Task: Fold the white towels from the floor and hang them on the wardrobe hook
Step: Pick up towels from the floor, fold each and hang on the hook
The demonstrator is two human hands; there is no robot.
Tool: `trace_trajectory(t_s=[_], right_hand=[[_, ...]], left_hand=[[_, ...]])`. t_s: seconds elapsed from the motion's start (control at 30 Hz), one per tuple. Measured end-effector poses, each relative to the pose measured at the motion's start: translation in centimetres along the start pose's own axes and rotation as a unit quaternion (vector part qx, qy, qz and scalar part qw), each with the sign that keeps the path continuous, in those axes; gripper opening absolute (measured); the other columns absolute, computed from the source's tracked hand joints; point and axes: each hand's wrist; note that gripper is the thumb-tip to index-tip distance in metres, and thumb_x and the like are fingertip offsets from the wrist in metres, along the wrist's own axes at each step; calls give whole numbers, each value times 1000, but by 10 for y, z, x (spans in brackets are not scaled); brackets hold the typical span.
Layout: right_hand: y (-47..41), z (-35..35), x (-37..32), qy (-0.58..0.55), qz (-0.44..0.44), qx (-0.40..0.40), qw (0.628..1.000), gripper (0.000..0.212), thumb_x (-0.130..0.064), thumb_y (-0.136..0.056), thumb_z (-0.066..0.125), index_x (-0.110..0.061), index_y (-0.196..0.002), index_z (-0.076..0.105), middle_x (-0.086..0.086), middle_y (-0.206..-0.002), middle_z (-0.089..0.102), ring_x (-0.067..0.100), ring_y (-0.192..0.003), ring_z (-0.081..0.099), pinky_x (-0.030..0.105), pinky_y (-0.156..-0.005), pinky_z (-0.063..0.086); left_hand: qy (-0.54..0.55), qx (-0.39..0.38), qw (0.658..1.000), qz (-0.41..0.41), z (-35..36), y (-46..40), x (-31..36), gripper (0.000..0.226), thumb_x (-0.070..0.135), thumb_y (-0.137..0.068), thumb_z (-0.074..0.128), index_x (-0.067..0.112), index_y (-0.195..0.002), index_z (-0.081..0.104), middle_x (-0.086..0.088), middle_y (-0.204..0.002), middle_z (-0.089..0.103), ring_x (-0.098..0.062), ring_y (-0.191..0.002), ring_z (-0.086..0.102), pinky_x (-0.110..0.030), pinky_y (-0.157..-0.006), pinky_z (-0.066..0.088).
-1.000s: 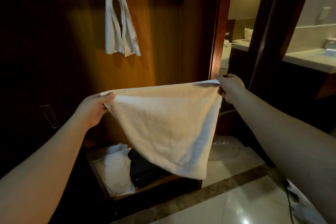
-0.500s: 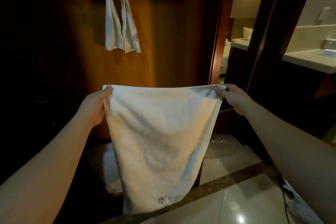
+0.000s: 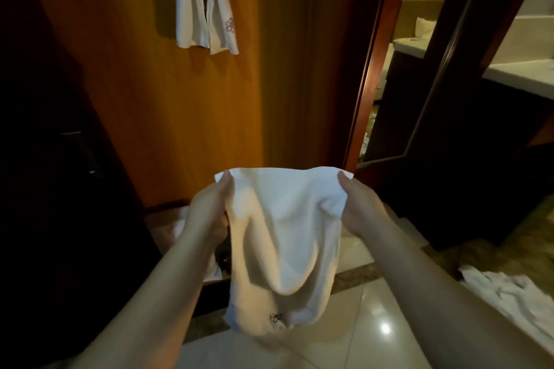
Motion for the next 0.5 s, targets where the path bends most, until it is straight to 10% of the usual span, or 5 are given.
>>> trace_trajectory(t_s=[0.13, 0.27, 0.37, 0.5], right_hand=[[50, 41, 21, 51, -44, -23, 997, 26, -46, -101, 54, -30, -114, 69, -12, -104, 76, 12, -98, 73, 33, -81, 60], [80, 63, 23, 160, -146, -46, 975, 23, -53, -101, 46, -59, -93, 66, -21, -101, 73, 3, -96, 69, 29, -77, 59], [90, 69, 19, 153, -181, -70, 969, 20, -51, -102, 46, -61, -109, 62, -33, -107, 69, -13, -100, 63, 7, -74, 51], [91, 68, 14, 80, -167, -68, 980, 22, -56, -92, 48, -62, -98, 68, -14, -108, 75, 6, -104, 70, 37, -91, 57]], left_hand=[[-63, 12, 997, 36, 26, 30, -25, 24, 60, -90, 59, 38, -94, 70, 2, -102, 75, -24, -99, 70, -48, -92, 56], [-138, -29, 986, 87, 43, 57, -27, 31, 62, -95, 48, 62, -71, 67, 17, -79, 74, -12, -80, 73, -36, -75, 56], [-153, -74, 977, 132, 47, 73, -28, 28, 57, -97, 49, 46, -88, 72, 11, -89, 77, -5, -82, 73, -34, -77, 55], [-191, -83, 962, 177, 49, 86, -26, 41, 68, -84, 42, 41, -100, 68, 14, -91, 76, 4, -82, 69, -19, -68, 50]])
Point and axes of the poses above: each hand's wrist, its own y-axis away from the middle knuckle, its own z-axis out of the palm, x = y × z
